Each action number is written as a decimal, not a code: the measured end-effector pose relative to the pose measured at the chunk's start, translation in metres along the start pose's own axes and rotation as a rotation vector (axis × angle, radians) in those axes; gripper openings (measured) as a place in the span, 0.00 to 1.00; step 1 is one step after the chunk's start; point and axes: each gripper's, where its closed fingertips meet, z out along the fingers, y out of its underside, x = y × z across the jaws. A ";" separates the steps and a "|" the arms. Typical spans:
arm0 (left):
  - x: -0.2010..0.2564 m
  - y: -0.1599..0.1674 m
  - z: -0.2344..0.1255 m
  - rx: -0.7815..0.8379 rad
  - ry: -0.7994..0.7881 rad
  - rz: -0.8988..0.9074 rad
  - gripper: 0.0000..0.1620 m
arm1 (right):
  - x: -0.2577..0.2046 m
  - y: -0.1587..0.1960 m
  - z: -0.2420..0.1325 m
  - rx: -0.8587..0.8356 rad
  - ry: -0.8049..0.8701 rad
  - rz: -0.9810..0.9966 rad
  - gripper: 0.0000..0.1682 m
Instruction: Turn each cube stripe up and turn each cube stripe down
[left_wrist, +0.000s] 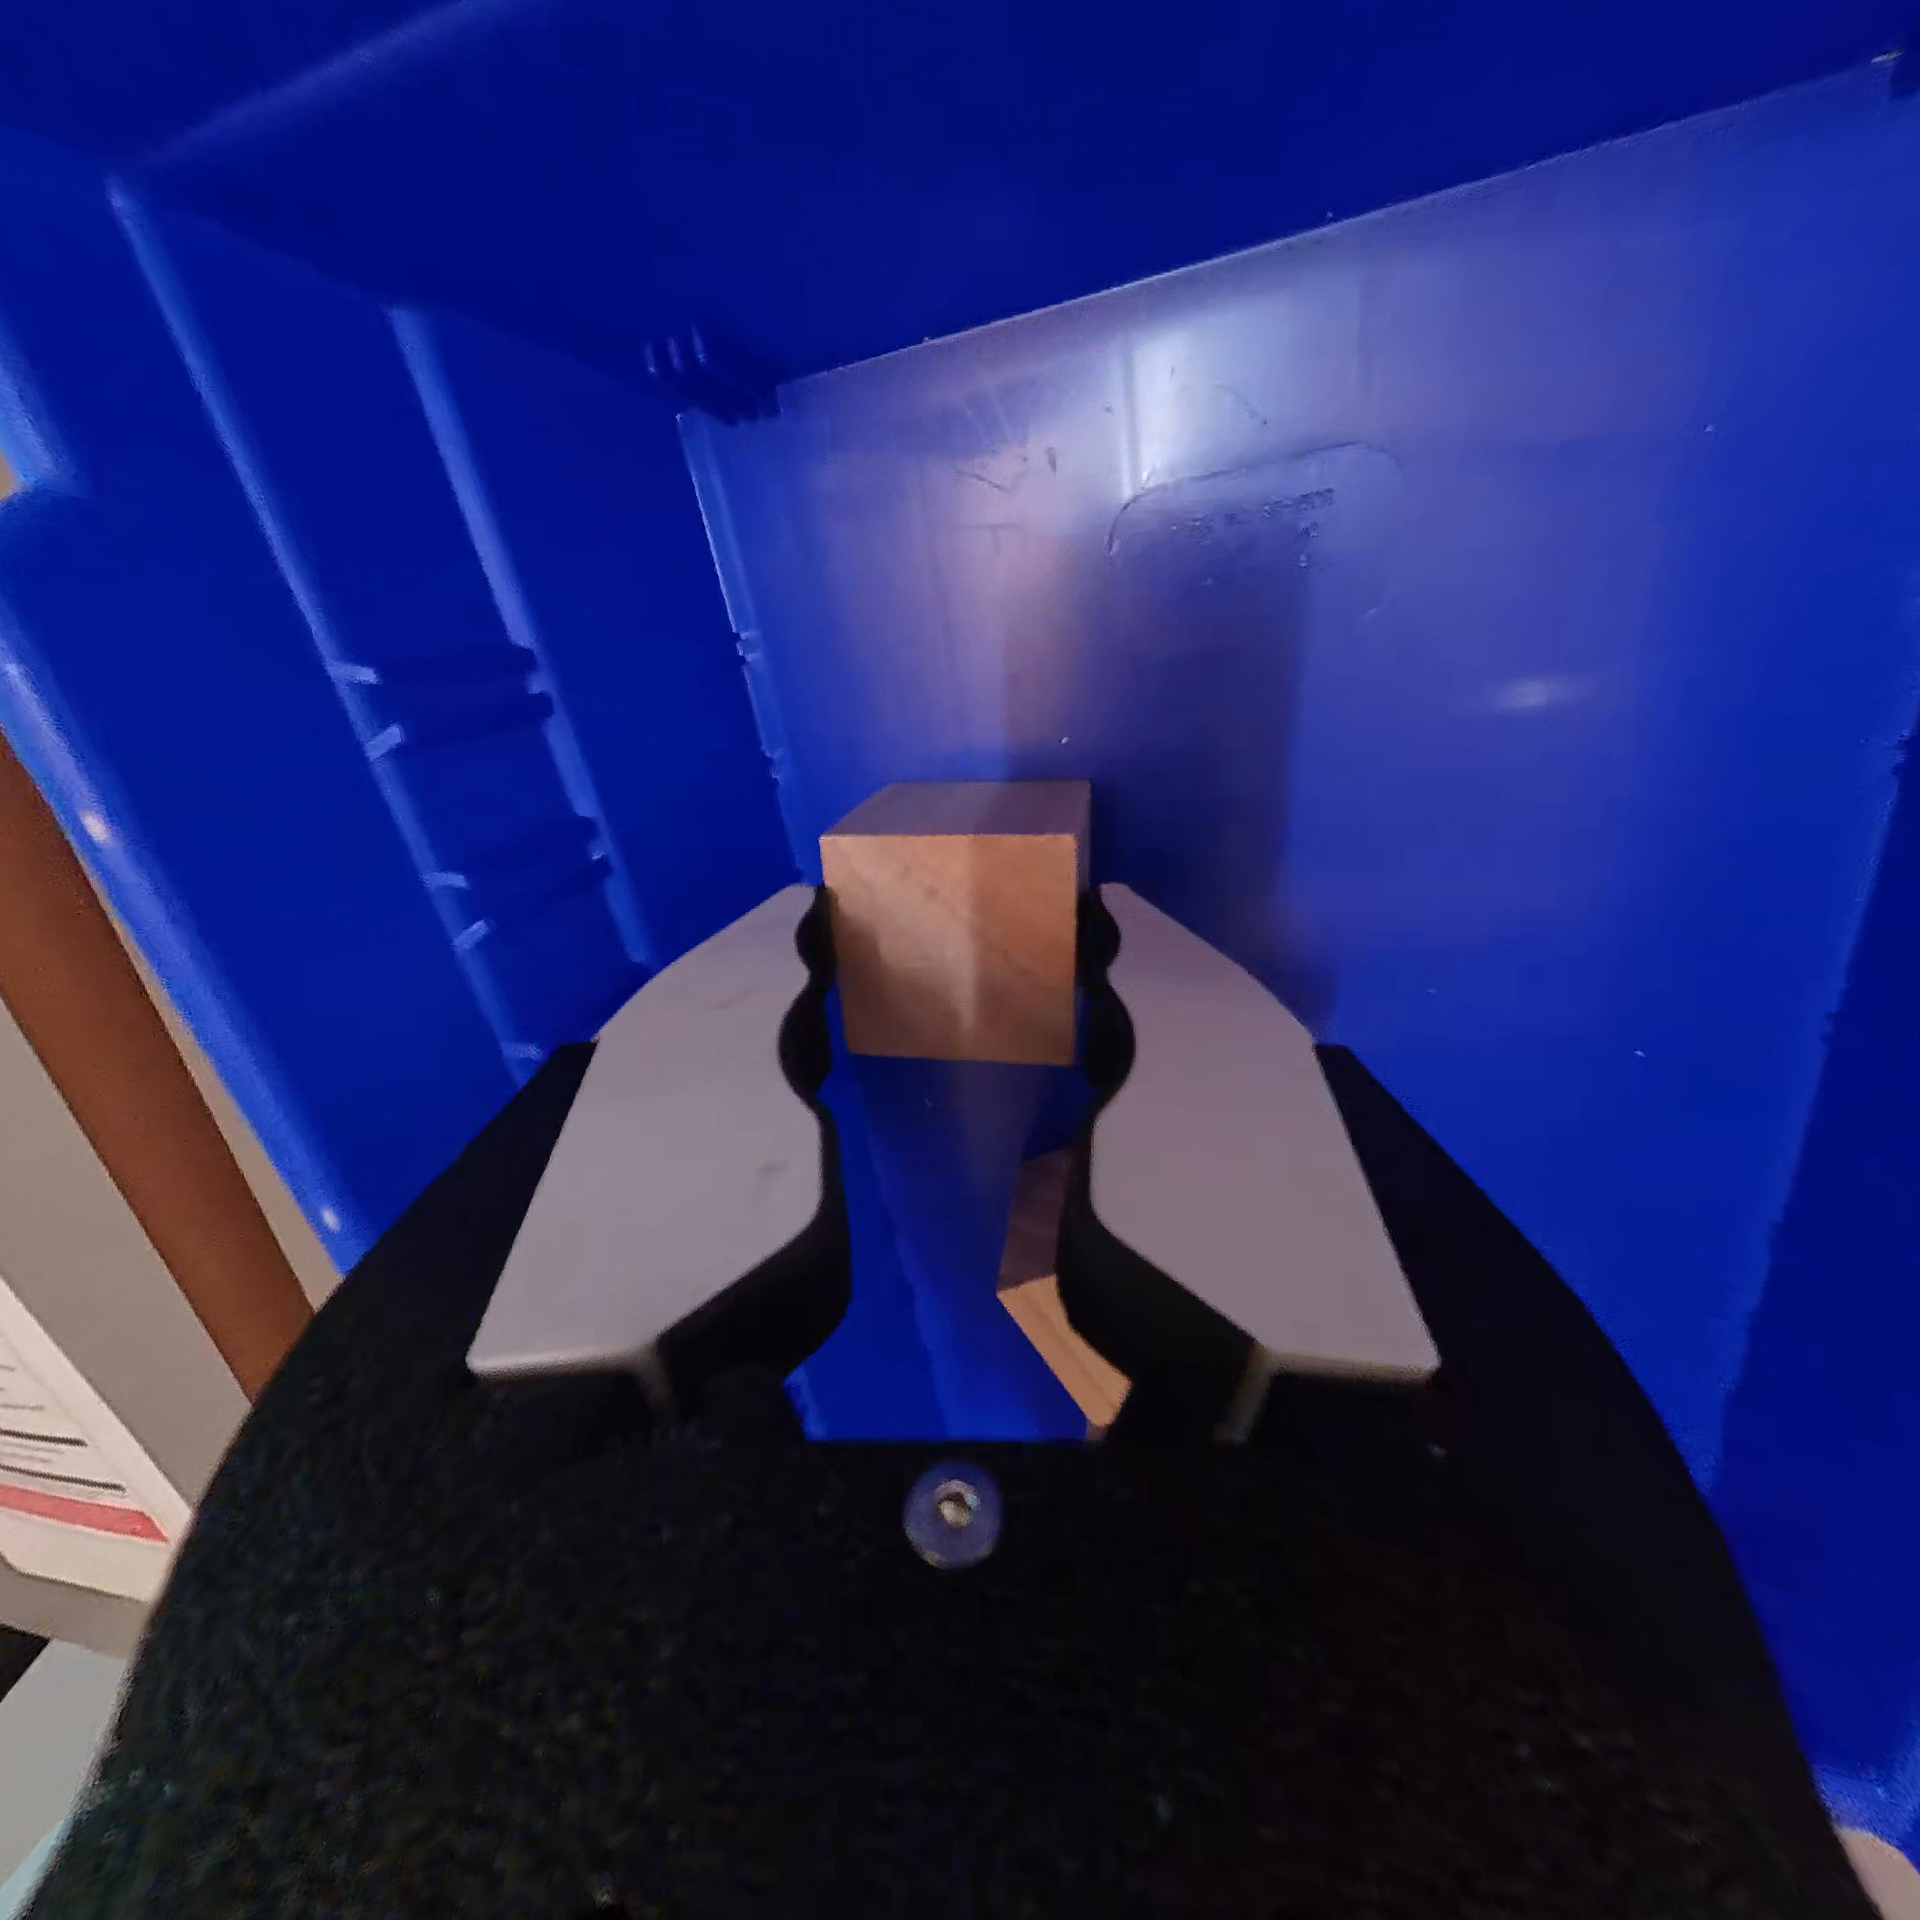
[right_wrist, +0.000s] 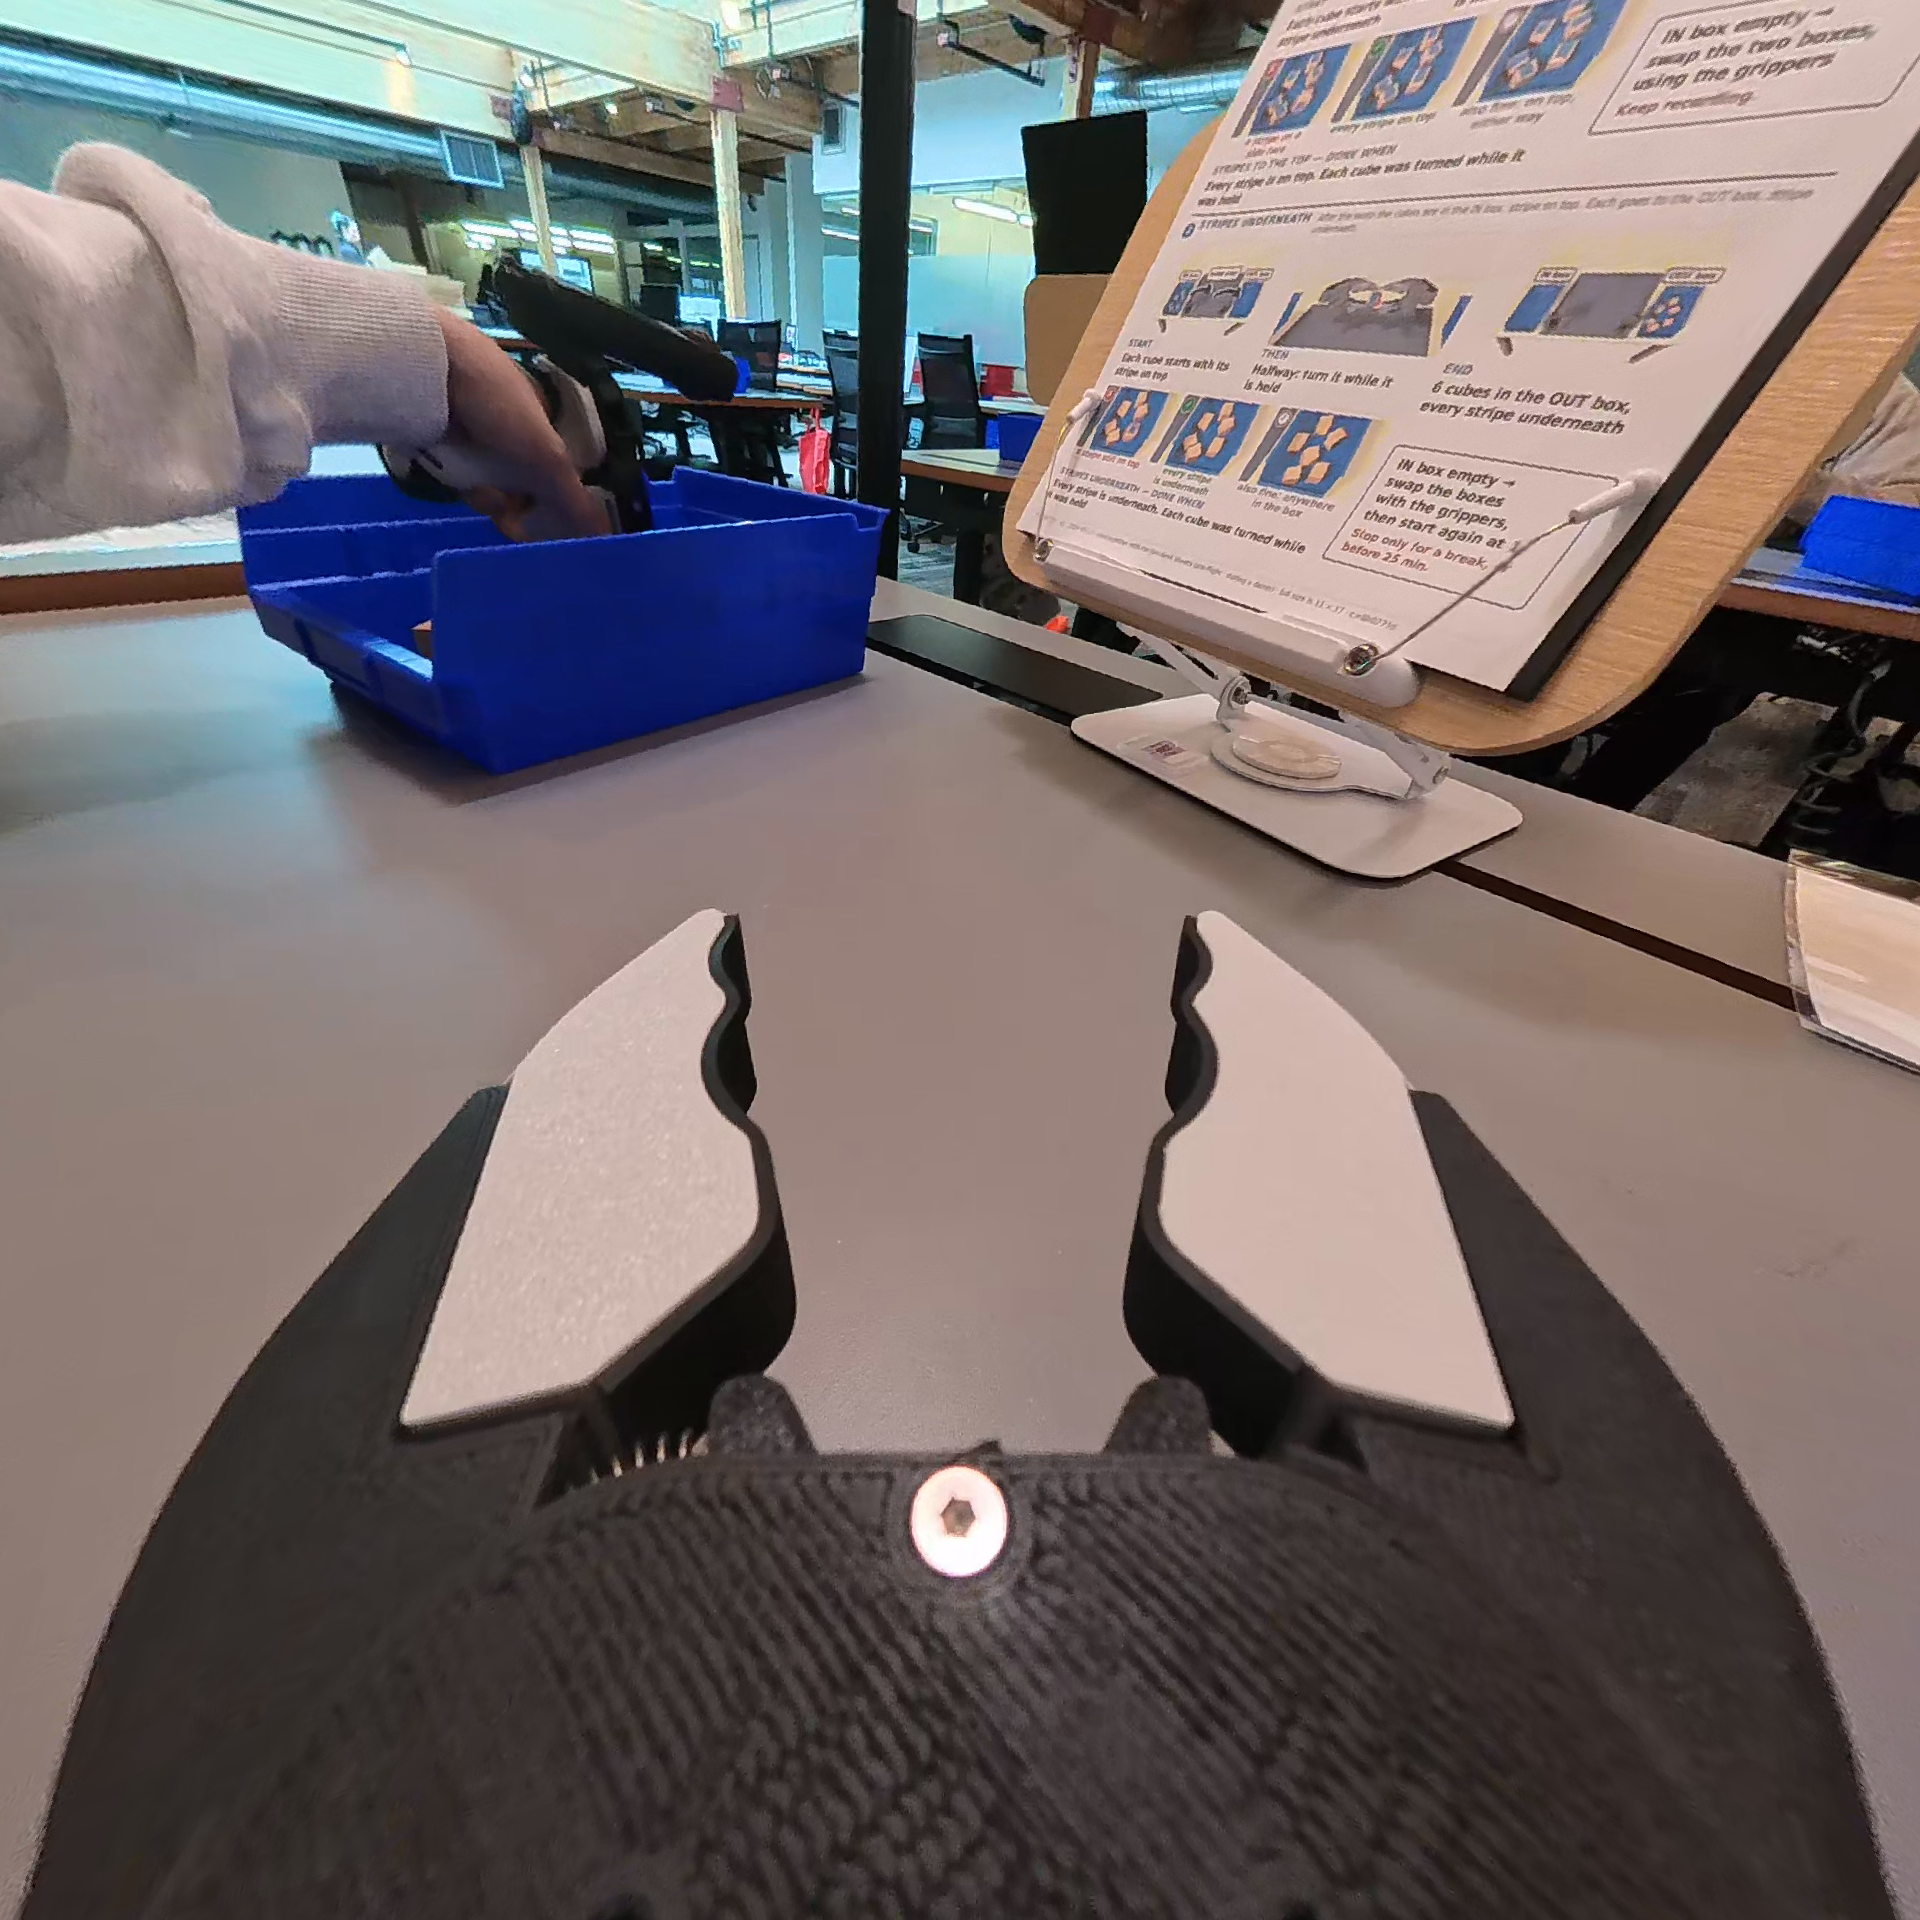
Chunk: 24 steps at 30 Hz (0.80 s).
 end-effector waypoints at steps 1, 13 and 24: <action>0.001 -0.001 0.000 0.015 0.005 0.008 0.28 | -0.001 0.001 0.001 -0.005 -0.001 -0.006 0.47; 0.120 -0.027 -0.182 0.755 0.660 0.263 0.28 | -0.004 0.001 0.004 -0.026 -0.028 0.059 0.52; 0.269 0.096 -0.328 1.345 1.315 0.869 0.27 | -0.076 -0.110 0.012 0.148 -0.513 0.770 0.55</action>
